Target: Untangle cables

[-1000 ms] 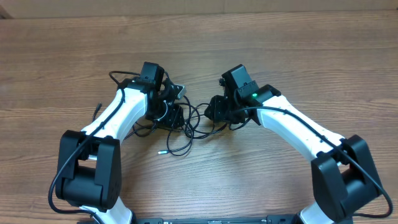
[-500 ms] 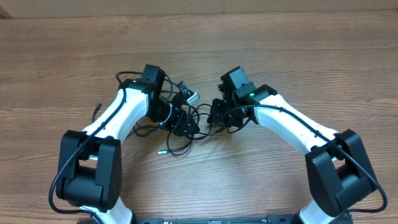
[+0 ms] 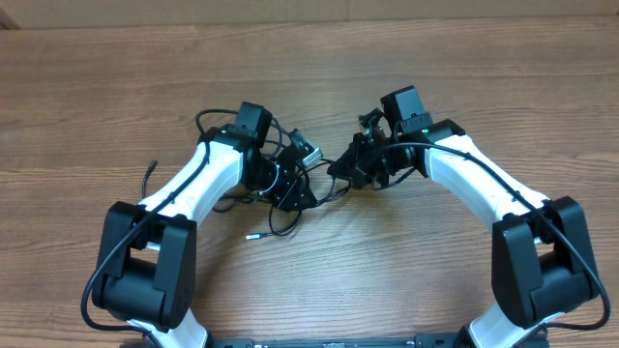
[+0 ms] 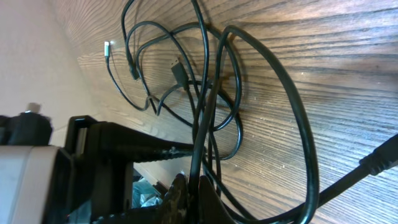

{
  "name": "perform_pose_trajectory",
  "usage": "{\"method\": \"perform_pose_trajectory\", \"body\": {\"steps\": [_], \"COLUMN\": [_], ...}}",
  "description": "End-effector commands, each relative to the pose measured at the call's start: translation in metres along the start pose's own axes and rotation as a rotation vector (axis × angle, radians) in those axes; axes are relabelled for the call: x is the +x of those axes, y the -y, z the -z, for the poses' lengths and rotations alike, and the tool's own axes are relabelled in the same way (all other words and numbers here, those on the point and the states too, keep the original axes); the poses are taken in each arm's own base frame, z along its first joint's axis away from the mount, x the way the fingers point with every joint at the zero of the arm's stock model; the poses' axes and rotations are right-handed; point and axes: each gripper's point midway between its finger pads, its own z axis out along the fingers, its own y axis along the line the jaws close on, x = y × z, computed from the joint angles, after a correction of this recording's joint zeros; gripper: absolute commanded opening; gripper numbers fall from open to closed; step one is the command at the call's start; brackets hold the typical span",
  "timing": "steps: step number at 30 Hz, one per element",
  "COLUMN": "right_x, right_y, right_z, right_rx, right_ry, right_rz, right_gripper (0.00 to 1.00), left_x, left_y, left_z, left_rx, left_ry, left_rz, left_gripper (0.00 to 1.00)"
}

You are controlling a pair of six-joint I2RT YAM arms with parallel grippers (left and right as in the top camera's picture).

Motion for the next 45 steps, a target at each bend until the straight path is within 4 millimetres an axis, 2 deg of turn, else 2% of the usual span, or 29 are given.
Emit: {"method": "perform_pose_trajectory", "body": {"steps": [1, 6, 10, 20, 25, 28, 31, 35, 38, 45], "right_x": [0.002, 0.006, 0.006, -0.004, -0.004, -0.004, -0.004, -0.004, -0.005, -0.005], "right_y": [-0.001, 0.021, 0.021, 0.024, 0.024, 0.024, 0.024, 0.024, 0.024, 0.024], "right_z": [0.000, 0.001, 0.001, 0.014, 0.014, 0.014, 0.014, 0.014, 0.014, 0.014], "right_rx": [-0.018, 0.088, 0.088, 0.040, 0.040, 0.040, 0.040, 0.040, 0.040, 0.039], "right_ry": [-0.015, -0.009, -0.007, 0.003, 0.004, 0.004, 0.004, 0.004, 0.005, 0.006], "right_rz": [0.016, 0.003, 0.003, -0.038, -0.037, -0.037, -0.037, -0.037, -0.036, -0.034], "right_gripper": [0.04, 0.04, 0.04, 0.04, 0.04, 0.04, 0.04, 0.04, 0.04, 0.04], "left_x": [0.009, 0.003, -0.002, -0.004, -0.005, -0.012, -0.024, -0.033, -0.034, -0.040], "left_y": [0.000, 0.005, 0.008, 0.012, 0.022, 0.011, 0.000, 0.015, 0.004, 0.000], "left_z": [-0.009, -0.015, -0.021, -0.024, -0.033, -0.039, -0.037, -0.022, -0.014, -0.017], "left_rx": [0.004, 0.004, -0.013, -0.006, -0.011, -0.115, -0.166, -0.026, -0.042, -0.084], "left_ry": [-0.021, -0.012, -0.016, -0.011, -0.034, -0.031, 0.015, 0.054, 0.073, 0.087], "left_rz": [0.040, 0.016, 0.001, -0.014, -0.055, -0.011, 0.004, 0.017, 0.037, 0.082], "left_gripper": [0.41, 0.43, 0.47, 0.50, 0.51, 0.50, 0.49, 0.54, 0.56, 0.55]}}
